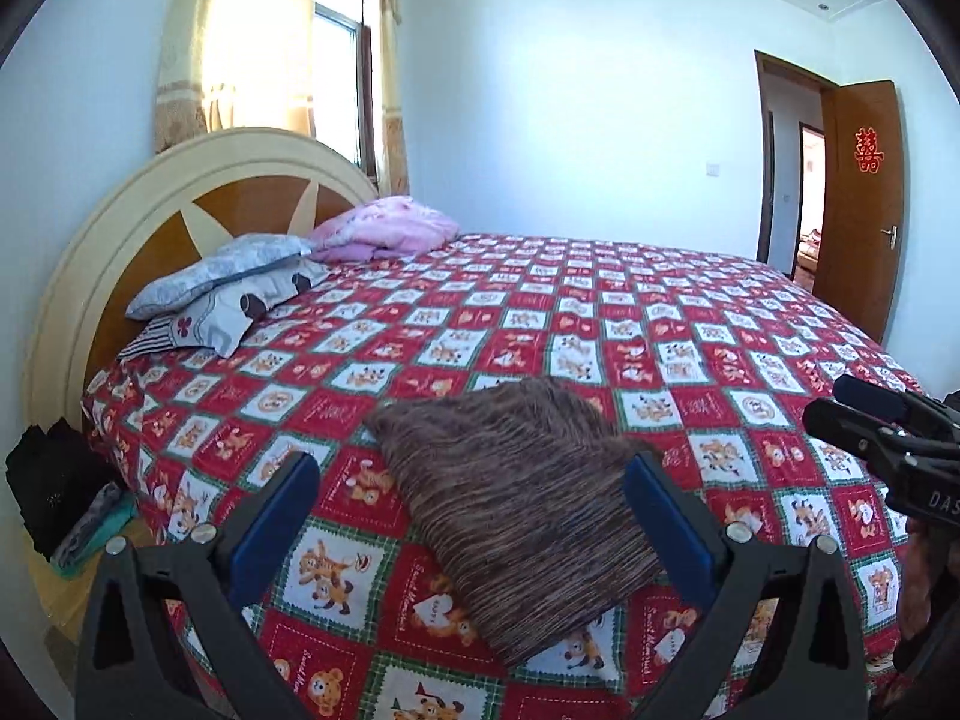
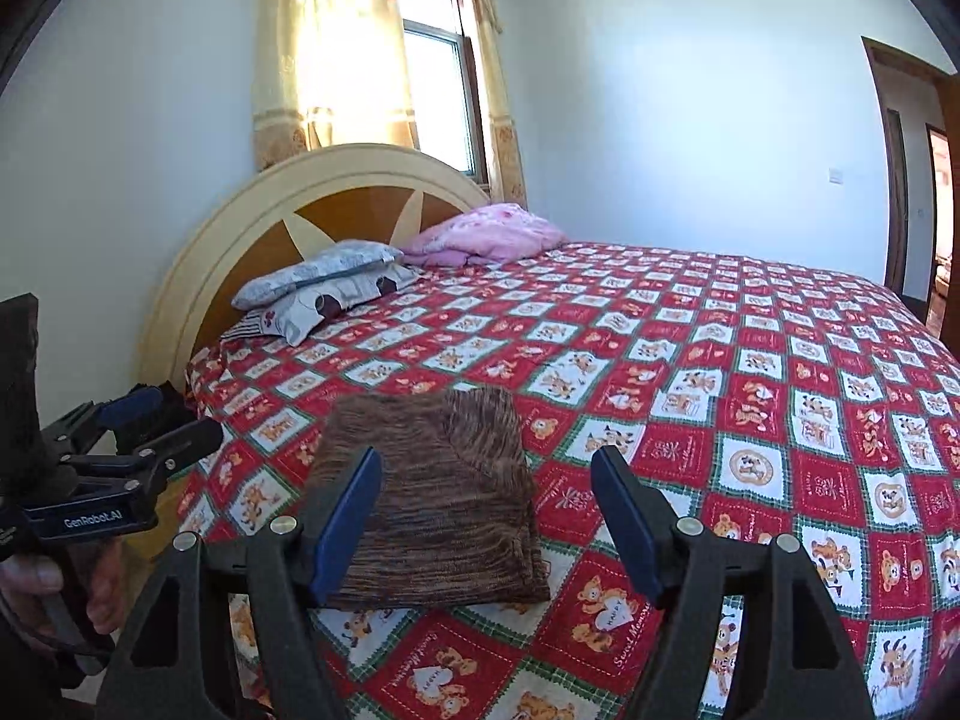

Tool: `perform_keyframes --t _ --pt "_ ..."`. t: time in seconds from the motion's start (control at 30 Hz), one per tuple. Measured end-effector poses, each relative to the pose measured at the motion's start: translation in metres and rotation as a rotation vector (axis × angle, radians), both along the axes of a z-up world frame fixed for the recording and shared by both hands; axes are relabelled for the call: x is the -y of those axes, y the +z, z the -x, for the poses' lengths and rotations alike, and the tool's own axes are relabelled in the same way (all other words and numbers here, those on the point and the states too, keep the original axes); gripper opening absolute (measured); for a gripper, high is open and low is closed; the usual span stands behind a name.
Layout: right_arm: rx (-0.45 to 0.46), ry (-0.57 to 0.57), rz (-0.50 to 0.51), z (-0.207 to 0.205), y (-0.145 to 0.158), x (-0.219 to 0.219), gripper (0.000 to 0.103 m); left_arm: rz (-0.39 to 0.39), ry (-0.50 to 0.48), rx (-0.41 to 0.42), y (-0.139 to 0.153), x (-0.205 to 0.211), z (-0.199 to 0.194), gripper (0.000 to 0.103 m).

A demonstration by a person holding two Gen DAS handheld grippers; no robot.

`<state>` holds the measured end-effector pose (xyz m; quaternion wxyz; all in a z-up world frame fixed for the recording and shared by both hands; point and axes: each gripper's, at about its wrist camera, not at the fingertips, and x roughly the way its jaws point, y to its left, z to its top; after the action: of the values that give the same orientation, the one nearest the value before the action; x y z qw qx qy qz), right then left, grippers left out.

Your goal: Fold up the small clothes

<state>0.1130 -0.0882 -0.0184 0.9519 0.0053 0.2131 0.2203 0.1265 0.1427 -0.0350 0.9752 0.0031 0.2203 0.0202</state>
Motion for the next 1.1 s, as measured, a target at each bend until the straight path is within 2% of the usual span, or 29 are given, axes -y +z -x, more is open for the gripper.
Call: perform_keyframes --t 0.4,1.1 --pt "0.014 0.007 0.018 0.009 0.003 -0.009 0.073 0.027 0.013 0.028 0.007 -0.004 0.007 0.103" --pt "0.048 -0.018 0.005 0.018 0.010 -0.004 0.074 0.028 0.017 0.017 0.007 -0.004 0.009 0.103"
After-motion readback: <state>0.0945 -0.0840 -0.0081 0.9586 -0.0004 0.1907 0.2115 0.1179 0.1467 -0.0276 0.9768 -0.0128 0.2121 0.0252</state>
